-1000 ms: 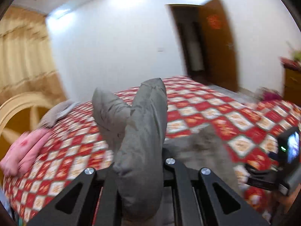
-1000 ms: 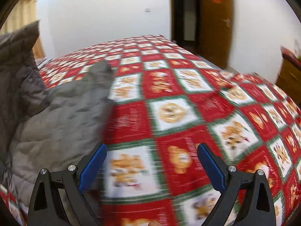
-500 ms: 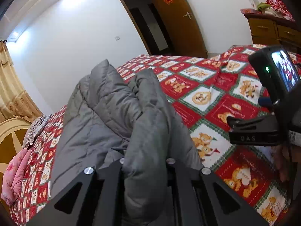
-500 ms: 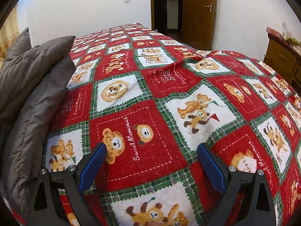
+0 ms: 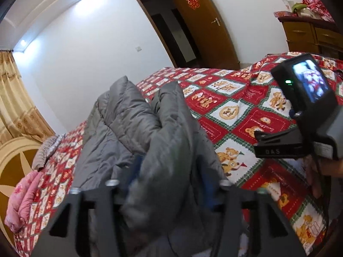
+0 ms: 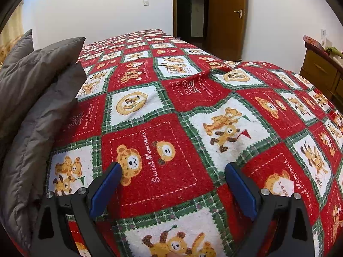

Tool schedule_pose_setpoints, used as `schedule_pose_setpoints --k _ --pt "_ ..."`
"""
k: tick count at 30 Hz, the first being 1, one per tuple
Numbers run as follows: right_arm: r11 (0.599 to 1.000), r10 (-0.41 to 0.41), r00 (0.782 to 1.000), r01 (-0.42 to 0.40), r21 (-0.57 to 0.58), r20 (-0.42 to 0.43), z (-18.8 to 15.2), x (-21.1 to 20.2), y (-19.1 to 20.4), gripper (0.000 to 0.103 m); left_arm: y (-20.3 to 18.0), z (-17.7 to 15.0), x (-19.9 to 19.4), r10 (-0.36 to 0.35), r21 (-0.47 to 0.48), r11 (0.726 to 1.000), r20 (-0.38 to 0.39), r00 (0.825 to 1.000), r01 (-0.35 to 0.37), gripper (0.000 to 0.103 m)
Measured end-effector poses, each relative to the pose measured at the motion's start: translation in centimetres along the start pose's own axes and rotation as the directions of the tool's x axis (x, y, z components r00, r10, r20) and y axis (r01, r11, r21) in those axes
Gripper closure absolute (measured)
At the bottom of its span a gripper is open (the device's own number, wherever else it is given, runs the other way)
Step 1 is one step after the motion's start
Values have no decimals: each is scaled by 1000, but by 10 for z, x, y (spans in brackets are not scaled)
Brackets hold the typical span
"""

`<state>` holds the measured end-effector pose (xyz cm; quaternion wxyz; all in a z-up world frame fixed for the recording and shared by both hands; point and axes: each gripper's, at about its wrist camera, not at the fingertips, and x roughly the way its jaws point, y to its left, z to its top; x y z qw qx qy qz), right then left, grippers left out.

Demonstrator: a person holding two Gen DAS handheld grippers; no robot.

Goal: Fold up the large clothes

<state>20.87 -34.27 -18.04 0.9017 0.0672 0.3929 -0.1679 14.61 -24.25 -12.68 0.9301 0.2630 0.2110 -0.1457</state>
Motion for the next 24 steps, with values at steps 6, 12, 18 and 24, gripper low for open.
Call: schedule_pose_setpoints --k 6,12,18,24 --pt "1000 -4 1000 4 -9 5 0 0 1 6 0 13 -56 -42 1 999 113 993 42 23" --pt "1000 3 1000 -3 -4 -1 1 0 1 6 55 31 -64 100 -112 990 173 980 -81 3" --pt "1000 10 1000 -10 -9 -5 1 1 2 6 124 32 -8 261 -230 942 51 964 -243 3" --pt "1000 7 1000 -6 -15 2 1 2 3 6 147 24 46 267 -251 929 -47 962 -270 3"
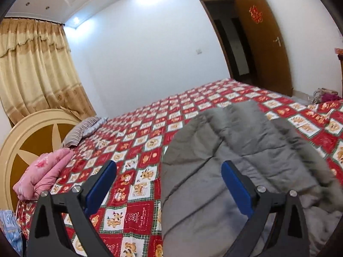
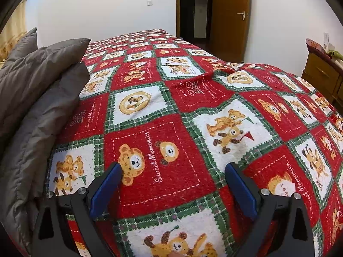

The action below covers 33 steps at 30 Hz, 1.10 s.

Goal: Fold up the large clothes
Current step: 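Lower the jacket onto the quilt with the left tool and open it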

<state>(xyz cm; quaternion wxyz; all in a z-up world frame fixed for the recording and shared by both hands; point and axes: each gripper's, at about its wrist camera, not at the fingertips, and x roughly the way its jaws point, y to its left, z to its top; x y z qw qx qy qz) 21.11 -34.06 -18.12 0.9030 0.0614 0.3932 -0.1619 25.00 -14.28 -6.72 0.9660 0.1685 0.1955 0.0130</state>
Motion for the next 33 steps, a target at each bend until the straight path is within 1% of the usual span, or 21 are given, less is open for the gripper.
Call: schedule_pose_setpoints --k 2,4,6,9,11,12,14,16,17,18,19,20,23,26,29,31,33 --pt "1000 18 1000 -18 10 -9 3 -1 0 6 -4 -3 12 7 13 1000 -20 1000 -7 3" --pt "998 55 998 -55 34 -11 10 -4 1 6 -8 -6 19 8 26 1000 -38 999 -7 3" --pt "998 62 998 -62 31 5 19 -11 5 6 -11 -7 24 -8 26 1000 -60 998 10 3" --pt "998 64 997 -65 18 49 39 -25 15 6 -21 -9 24 -33 36 999 -80 996 36 3" --pt "997 70 993 -73 33 90 56 -39 20 6 -33 -13 23 -42 64 997 -80 996 47 2" --pt "995 83 989 -89 50 122 68 -49 23 6 -38 -15 23 -42 77 996 -77 996 48 2" --pt "991 109 982 -119 60 154 84 -62 30 6 -48 -19 21 -50 105 993 -73 996 57 2" --pt "986 153 972 -163 38 179 104 -76 49 7 -48 -16 18 -39 126 991 -64 997 47 2" --pt "984 167 969 -174 24 182 108 -79 56 8 -43 -12 16 -39 119 992 -60 997 46 2" --pt "982 188 966 -190 -5 177 117 -83 70 10 -37 -8 14 -44 102 994 -55 998 50 2" --pt "980 200 965 -198 -28 172 121 -86 80 13 -27 -2 11 -48 73 996 -46 998 51 2" --pt "979 205 964 -200 -50 168 126 -86 90 14 -18 3 9 -38 51 998 -38 999 40 0" --pt "975 211 964 -197 -100 162 139 -86 119 15 8 15 16 9 4 1000 -27 1000 -9 0" --pt "970 221 965 -204 -129 139 149 -82 143 17 28 17 40 61 -23 998 -64 996 -62 0" --pt "965 228 968 -211 -153 107 158 -76 167 19 41 13 66 53 -72 995 -129 990 -62 0" --pt "962 230 969 -214 -167 84 163 -73 181 19 41 8 78 32 -101 994 -167 985 -50 0" --pt "958 235 971 -224 -178 48 163 -66 193 19 36 2 83 13 -112 993 -188 982 -35 0"
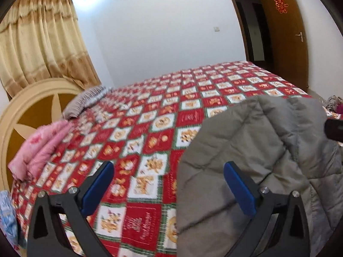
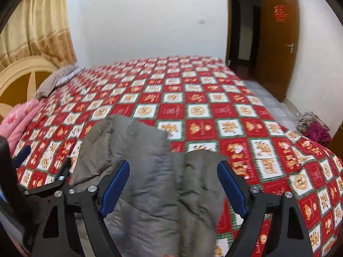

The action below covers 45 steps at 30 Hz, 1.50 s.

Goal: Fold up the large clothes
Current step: 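Lower the jacket onto the quilt with the left tool and open it, then grasp the grey jacket edge with the left tool while the right tool grasps beside it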

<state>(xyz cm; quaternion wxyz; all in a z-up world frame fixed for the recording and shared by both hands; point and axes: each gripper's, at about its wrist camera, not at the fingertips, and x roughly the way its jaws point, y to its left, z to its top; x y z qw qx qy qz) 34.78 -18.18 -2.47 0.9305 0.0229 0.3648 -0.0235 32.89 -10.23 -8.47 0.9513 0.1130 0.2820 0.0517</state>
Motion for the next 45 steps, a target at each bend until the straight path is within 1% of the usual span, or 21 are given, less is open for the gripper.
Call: schedule_pose_setpoints --k 2,3,4,7,10,13,16,18,19,21,24,35,45 --pt "1000 -29 999 29 -13 -17 -3 12 7 26 -11 -7 2 -7 17 1000 -8 1000 7 0" --pt "999 -46 999 46 -23 -23 -7 16 8 36 -16 -9 2 -7 29 1000 -9 1000 7 0" --pt "998 -57 997 56 -29 -43 -14 24 8 38 -21 -12 2 -6 42 999 -4 1000 6 0" --pt "994 -104 992 102 -23 -77 -36 44 -3 38 -32 -15 2 -23 42 999 -4 1000 23 0" --pt "993 -116 990 117 8 -85 -52 55 -19 38 -44 -15 2 -34 54 998 -5 999 34 0" --pt "991 -122 988 126 35 -93 -64 63 -32 38 -58 -16 5 -29 82 996 -5 1000 29 0" --pt "989 -130 987 135 52 -93 -73 71 -42 38 -68 -19 16 -35 98 994 -40 999 39 0" --pt "989 -133 987 138 58 -88 -77 75 -45 38 -71 -22 23 -47 86 995 -59 997 52 0" --pt "989 -130 987 136 60 -89 -78 77 -46 38 -70 -23 28 -64 69 995 -78 995 69 0" --pt "989 -129 988 135 61 -89 -81 81 -48 38 -66 -25 40 -97 30 994 -123 988 102 0" --pt "990 -121 989 127 65 -90 -84 87 -51 38 -65 -28 49 -130 -5 991 -157 979 131 0" --pt "991 -114 990 119 68 -80 -94 98 -52 36 -72 -36 56 -129 -23 992 -166 978 127 0" --pt "992 -112 990 117 55 -82 -97 103 -53 35 -74 -37 57 -117 -11 993 -169 979 117 0"
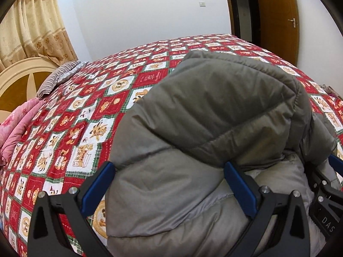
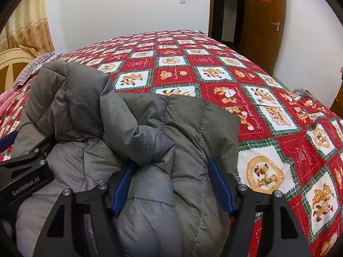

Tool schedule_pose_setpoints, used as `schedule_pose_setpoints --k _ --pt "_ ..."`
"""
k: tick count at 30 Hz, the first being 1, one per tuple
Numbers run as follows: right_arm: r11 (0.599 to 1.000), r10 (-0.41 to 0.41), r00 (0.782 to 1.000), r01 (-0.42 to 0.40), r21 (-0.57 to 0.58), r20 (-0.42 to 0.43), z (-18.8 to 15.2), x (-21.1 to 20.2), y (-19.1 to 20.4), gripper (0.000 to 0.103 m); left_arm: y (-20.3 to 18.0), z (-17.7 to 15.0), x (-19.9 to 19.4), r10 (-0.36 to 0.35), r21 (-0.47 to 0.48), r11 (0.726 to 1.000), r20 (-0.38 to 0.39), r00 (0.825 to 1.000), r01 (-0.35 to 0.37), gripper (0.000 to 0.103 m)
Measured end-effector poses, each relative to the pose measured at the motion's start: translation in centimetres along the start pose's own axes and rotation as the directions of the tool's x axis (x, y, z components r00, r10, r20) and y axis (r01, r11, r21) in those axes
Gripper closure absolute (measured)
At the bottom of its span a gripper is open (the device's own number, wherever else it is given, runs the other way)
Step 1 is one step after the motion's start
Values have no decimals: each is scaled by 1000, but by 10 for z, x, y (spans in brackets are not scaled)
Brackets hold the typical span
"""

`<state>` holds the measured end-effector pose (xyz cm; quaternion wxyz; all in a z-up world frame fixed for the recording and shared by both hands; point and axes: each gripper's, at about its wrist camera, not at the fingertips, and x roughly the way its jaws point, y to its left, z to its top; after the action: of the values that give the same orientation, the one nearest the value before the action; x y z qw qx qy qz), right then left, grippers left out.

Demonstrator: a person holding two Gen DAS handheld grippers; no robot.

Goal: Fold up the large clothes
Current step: 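Grasp the grey jacket edge with the left tool while the right tool grasps beside it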

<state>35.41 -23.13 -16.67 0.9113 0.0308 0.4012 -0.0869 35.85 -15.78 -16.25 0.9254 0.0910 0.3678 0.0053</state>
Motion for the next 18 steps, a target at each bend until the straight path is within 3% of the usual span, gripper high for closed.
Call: schedule_pose_setpoints --k 6,12,18 --pt "1000 7 1000 -7 -18 0 0 -6 0 32 3 -4 -22 37 45 998 20 999 -38 0" --pt "1000 19 1000 -19 -14 15 -13 -31 -8 23 37 -30 -61 -27 41 999 47 999 25 0" --pt "998 56 998 -56 35 16 -28 -48 -22 18 53 -47 -54 -135 -4 991 -7 991 135 0"
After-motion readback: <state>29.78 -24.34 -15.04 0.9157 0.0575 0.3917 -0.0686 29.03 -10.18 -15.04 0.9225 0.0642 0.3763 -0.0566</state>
